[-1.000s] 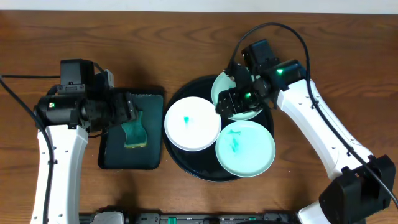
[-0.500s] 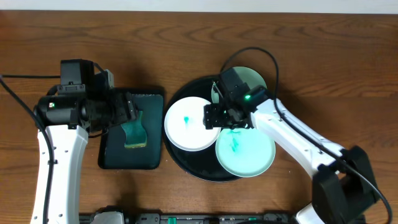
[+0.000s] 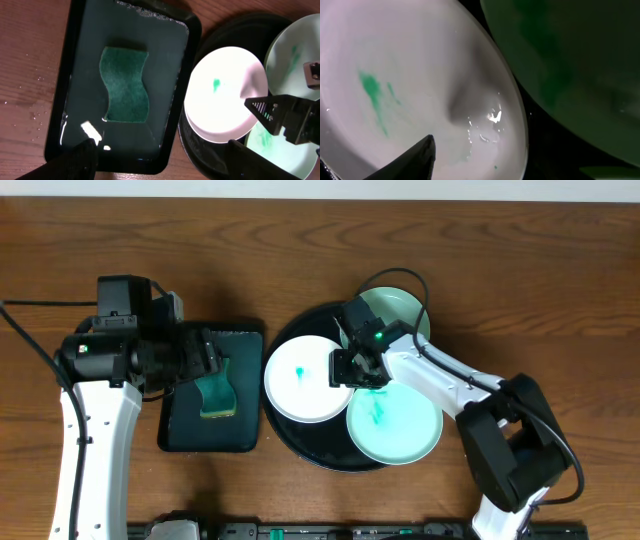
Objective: Clean dirty plates on tray and stack at the side
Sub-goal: 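Reach the right gripper to the upper green plate and grip its rim, then lower the left gripper and grasp the green sponge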
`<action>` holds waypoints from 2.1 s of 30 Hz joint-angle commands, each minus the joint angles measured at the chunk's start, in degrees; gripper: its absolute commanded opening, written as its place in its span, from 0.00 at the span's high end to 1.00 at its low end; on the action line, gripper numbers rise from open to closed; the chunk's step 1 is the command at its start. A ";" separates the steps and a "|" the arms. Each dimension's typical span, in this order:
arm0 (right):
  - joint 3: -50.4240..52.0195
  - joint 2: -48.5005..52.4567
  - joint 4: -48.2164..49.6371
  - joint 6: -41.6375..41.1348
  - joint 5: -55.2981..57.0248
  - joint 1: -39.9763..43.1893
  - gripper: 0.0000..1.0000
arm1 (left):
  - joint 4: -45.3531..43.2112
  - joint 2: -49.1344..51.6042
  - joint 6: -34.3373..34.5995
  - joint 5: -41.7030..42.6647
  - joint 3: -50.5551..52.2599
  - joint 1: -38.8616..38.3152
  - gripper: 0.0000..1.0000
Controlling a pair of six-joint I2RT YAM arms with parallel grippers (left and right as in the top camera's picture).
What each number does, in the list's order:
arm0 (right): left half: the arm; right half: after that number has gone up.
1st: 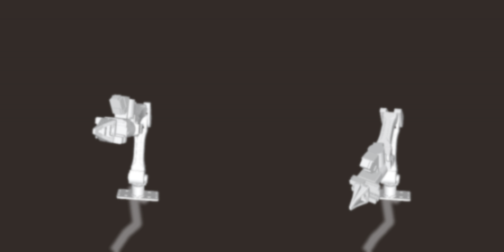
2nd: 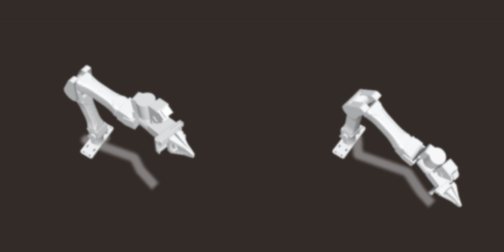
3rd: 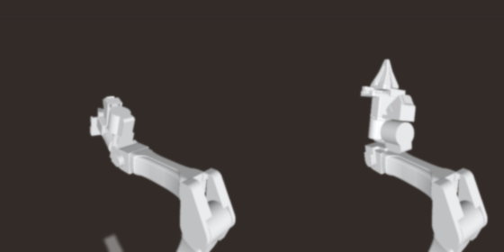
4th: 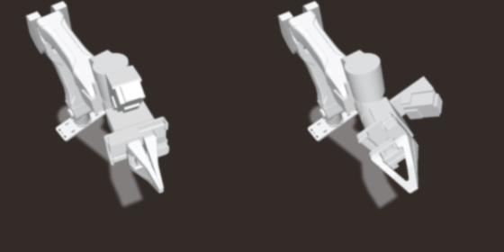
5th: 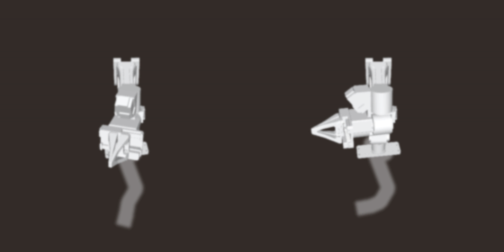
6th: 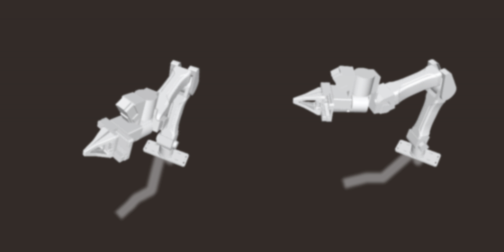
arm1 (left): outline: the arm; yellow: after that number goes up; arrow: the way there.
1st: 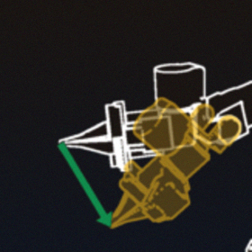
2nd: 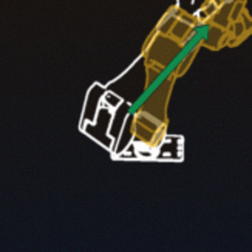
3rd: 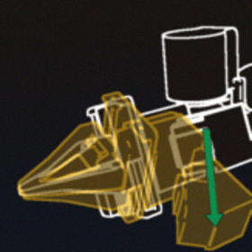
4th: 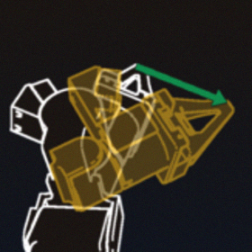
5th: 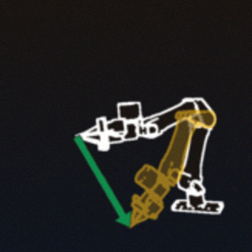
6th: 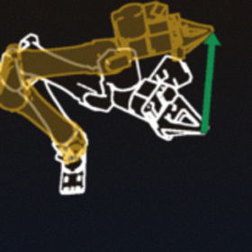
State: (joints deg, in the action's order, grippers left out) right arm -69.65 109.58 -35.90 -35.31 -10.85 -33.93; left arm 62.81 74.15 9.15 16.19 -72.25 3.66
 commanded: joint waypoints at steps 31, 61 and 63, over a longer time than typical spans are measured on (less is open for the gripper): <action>0.22 2.60 -7.10 3.67 6.32 3.06 0.99 | -0.37 8.41 -0.28 -4.11 0.17 0.13 0.46; 0.22 2.60 -7.65 5.66 6.32 4.28 0.99 | -6.12 35.95 -0.07 -7.87 0.20 0.13 0.58; 0.22 2.60 -7.65 5.68 6.29 4.28 0.99 | -6.10 35.95 -0.09 -7.87 0.20 0.13 0.60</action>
State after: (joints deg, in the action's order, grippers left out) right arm -70.37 110.74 -42.59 -30.52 -9.52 -31.07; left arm 56.58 109.56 9.02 8.99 -72.25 3.66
